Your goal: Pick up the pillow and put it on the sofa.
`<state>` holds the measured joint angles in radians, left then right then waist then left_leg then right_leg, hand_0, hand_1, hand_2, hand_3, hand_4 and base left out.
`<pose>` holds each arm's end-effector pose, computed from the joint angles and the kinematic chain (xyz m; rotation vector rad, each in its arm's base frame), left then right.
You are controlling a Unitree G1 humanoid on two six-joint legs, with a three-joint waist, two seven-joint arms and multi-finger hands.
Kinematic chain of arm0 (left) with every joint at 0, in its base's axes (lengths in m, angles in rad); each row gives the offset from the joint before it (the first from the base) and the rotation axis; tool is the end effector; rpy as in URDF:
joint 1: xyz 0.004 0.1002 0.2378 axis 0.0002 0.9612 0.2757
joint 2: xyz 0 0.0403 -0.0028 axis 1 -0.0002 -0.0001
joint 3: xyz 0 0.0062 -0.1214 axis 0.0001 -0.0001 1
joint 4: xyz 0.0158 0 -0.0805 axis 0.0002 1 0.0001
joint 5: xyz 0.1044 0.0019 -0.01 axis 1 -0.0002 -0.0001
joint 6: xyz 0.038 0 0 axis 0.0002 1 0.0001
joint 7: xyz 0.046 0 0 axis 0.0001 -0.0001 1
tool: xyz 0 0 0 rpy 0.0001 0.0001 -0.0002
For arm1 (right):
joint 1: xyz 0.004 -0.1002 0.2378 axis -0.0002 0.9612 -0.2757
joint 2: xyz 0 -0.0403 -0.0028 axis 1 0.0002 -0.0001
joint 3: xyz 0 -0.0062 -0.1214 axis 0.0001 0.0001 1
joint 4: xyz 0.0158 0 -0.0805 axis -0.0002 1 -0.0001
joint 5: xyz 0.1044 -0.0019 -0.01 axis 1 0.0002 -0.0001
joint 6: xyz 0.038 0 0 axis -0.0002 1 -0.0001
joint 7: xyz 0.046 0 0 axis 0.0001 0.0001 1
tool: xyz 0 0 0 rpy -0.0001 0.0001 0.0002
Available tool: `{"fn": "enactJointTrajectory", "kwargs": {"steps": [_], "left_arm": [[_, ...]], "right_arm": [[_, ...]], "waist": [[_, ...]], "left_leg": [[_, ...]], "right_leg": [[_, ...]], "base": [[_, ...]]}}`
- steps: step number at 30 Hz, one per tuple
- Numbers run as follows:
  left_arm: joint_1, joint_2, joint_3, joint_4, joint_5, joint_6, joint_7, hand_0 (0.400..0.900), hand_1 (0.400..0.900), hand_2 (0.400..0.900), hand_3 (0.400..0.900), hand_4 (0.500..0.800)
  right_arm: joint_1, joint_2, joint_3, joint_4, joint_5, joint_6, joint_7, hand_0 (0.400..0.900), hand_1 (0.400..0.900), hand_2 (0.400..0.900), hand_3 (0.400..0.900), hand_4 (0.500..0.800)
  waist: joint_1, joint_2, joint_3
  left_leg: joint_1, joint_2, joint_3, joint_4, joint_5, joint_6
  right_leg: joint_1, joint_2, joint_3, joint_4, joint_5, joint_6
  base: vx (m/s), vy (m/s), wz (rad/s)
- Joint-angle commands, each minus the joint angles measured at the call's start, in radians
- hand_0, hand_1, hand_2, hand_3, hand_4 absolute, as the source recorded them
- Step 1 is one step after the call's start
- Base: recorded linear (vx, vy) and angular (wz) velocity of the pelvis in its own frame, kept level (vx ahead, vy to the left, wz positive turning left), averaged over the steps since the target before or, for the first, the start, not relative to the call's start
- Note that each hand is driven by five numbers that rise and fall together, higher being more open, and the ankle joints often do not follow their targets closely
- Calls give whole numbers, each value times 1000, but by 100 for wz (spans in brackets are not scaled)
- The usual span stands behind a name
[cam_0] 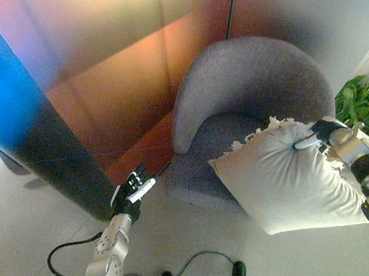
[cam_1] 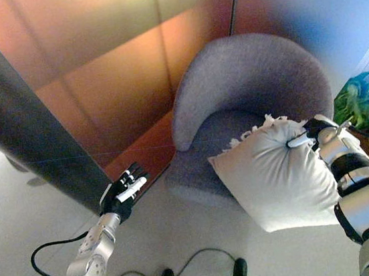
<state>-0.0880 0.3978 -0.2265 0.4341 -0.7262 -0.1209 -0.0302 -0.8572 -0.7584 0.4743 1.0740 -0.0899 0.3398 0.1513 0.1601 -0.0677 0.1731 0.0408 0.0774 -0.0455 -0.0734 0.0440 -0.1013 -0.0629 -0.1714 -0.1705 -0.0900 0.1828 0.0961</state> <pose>0.2103 0.2194 -0.0241 -0.2698 0.2811 -0.0073 0.3263 -0.3293 0.1159 -0.9370 0.6970 -0.1970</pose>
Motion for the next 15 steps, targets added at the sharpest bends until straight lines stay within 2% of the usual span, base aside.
{"fn": "enactJointTrajectory", "kwargs": {"steps": [1,7,15], "left_arm": [[-233,37,-46,-96,-45,-132,2,900,900,900,900,800],[-281,45,-67,-130,-56,-167,34,900,900,900,900,800],[-291,64,-78,-122,-73,-182,40,900,900,900,900,800]], "right_arm": [[-340,-86,101,24,25,-17,-130,400,400,400,400,500],[-395,-85,145,36,66,-4,-214,400,400,400,400,500],[-432,-80,172,60,61,32,-246,400,400,400,400,500]], "waist": [[32,25,92],[27,38,158],[28,35,171]], "left_leg": [[-68,35,-49,-12,25,-14],[-137,33,-46,-14,51,-11],[-149,19,-37,-14,55,-9]], "right_leg": [[70,-47,-25,10,-34,107],[11,-37,-21,10,-22,100],[-8,-43,-27,15,-16,100]], "base": [[-257,-41,-2],[-136,-5,-4],[-4,3,0]]}}
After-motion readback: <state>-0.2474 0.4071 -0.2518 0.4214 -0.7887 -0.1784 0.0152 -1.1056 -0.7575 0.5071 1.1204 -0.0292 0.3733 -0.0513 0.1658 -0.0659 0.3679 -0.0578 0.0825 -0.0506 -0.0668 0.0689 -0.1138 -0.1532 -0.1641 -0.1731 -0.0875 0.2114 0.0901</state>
